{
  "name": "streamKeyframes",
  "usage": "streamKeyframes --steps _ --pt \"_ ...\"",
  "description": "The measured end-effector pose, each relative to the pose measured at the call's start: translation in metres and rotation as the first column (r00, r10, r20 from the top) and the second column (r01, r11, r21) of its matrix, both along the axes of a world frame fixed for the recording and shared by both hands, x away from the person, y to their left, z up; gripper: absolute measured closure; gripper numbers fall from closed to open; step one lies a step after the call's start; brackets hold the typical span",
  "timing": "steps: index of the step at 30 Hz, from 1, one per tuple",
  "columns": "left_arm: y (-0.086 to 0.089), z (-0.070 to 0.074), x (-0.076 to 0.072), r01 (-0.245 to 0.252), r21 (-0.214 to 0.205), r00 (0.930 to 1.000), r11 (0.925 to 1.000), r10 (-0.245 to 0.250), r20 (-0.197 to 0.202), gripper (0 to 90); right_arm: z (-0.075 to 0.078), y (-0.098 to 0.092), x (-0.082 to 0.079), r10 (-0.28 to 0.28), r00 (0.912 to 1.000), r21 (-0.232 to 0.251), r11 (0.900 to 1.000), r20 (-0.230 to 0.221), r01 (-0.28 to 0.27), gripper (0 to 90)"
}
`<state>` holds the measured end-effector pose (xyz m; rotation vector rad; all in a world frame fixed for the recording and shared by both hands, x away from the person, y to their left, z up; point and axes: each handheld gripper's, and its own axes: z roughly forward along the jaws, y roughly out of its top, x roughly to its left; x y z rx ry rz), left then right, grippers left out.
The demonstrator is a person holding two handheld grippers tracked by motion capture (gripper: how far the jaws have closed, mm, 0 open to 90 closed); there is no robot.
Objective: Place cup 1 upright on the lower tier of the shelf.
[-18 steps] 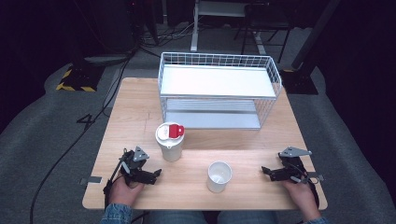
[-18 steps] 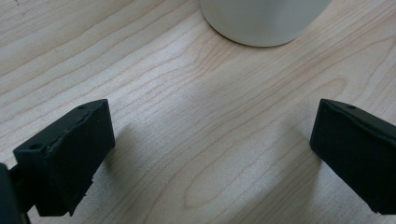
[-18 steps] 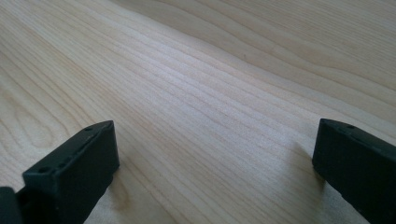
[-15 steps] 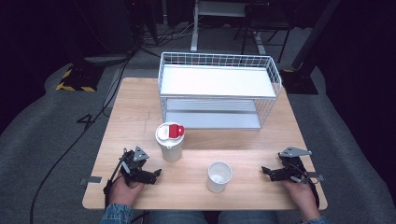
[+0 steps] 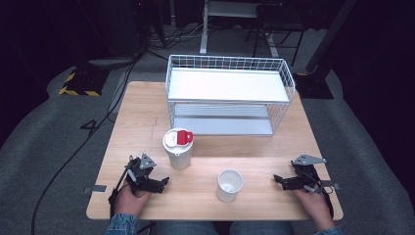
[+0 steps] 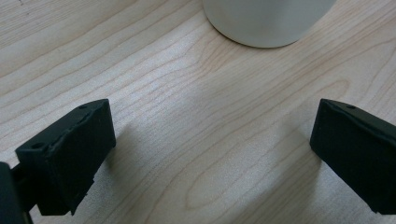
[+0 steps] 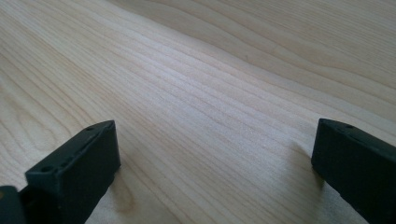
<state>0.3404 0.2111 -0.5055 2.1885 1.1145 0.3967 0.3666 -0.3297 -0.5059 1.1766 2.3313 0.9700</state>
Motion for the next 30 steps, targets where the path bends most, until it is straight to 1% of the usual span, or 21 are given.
streamKeyframes --steps 13,16,18,19,20,25,28,30 --pt "0.0 0.0 0.0 -0.001 -0.001 1.0 1.0 0.001 0.002 0.6 0.0 0.001 0.0 -0.004 1.0 0.003 1.0 0.001 0.004 1.6" --pt "0.0 0.0 0.0 -0.002 -0.001 1.0 1.0 0.002 0.0 0.6 0.003 0.002 -0.002 0.0 1.0 -0.007 1.0 0.003 0.0 1.8" --pt "0.0 0.0 0.0 -0.001 -0.001 1.0 1.0 0.001 0.001 0.6 0.008 0.003 -0.005 0.006 0.9998 0.015 0.9999 0.021 -0.006 2.0" --pt "0.0 0.0 0.0 -0.002 -0.001 1.0 1.0 0.002 0.001 0.6 0.013 0.003 -0.007 0.012 0.9994 0.038 0.9992 0.031 -0.014 2.1" --pt "0.0 0.0 0.0 -0.001 -0.001 1.0 1.0 0.001 0.001 0.6 0.015 0.004 -0.009 0.018 0.9992 0.043 0.9989 0.035 -0.02 2.1" --pt "0.0 0.0 0.0 -0.005 -0.004 1.0 1.0 0.005 -0.002 0.7 0.028 0.012 -0.019 0.066 0.9958 0.061 0.9956 0.063 -0.07 2.2" --pt "0.0 0.0 0.0 -0.002 -0.001 1.0 1.0 0.002 0.0 0.6 0.035 0.018 -0.026 0.099 0.9916 0.06 0.9927 0.083 -0.104 2.2" --pt "0.0 0.0 0.0 -0.005 -0.003 1.0 1.0 0.005 -0.001 0.6 0.038 0.021 -0.029 0.113 0.9897 0.059 0.9912 0.087 -0.118 2.3"
